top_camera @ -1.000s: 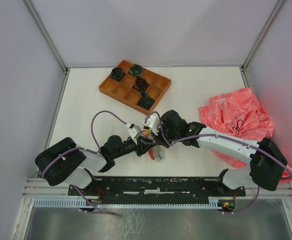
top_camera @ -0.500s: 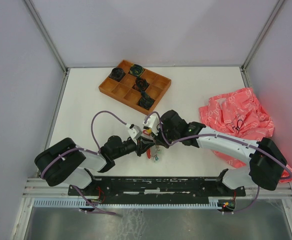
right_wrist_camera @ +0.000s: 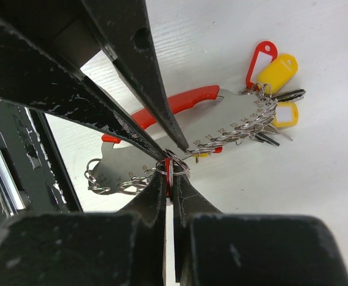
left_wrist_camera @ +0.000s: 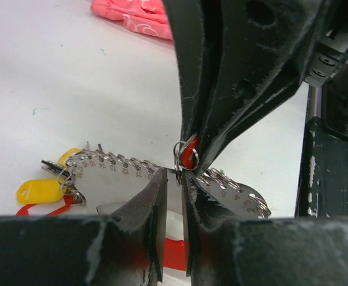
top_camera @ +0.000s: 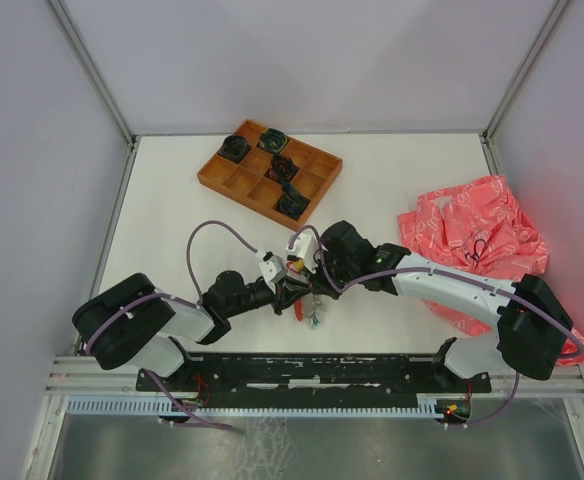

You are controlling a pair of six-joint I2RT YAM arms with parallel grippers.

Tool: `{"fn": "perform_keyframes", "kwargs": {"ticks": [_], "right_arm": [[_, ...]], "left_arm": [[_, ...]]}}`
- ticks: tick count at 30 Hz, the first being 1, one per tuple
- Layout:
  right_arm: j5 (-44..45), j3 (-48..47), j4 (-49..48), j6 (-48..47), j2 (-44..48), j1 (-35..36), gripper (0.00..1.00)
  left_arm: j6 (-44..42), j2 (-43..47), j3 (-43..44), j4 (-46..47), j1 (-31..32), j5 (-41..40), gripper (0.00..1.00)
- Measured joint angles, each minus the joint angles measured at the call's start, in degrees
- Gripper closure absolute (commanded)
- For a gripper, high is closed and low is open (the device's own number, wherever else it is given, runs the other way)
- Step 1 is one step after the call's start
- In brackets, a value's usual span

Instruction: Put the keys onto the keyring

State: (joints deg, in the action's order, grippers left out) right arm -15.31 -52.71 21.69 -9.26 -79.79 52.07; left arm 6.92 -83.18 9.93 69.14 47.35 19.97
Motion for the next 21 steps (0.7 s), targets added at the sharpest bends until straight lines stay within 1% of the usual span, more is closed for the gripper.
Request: {"fn": "perform_keyframes", "kwargs": {"ticks": [3,4,10,15,18,21], "right_arm": [[-0.11,0.00,0.55,-0.07,-0.04,-0.09,0.99],[-0.11,0.00,0.72,-0.07,-0.04,-0.13,0.99],[-0.07,0.00,2.10,-0.17,-0.04,-0.39,0.99],[-0.76,-0.24,4.17,0.98,-0.26,-4.04,0.99],[-1.25,-1.88,6.47,1.99,-1.90,-5.70,0.99],[-1.73,-3.96,8.33,2.89,-4.48,-6.08,0.99]], "left_arm": [[-0.92,-0.83,0.74,-0.33,0.00,1.44,0.95],[-1.22,-0.98,1.03,-0.70,0.00,1.90,0.97],[-2.95,-1.05,2.12,-3.06,0.00,3.67,0.97],[-5.49,0.79,2.12,-4.85,0.02,4.35,0.97],[-7.17,2.21,2.12,-5.97,0.35,4.15,0.97],[-10.32,4.39,2.10,-8.39,2.32,3.48,0.97]]}}
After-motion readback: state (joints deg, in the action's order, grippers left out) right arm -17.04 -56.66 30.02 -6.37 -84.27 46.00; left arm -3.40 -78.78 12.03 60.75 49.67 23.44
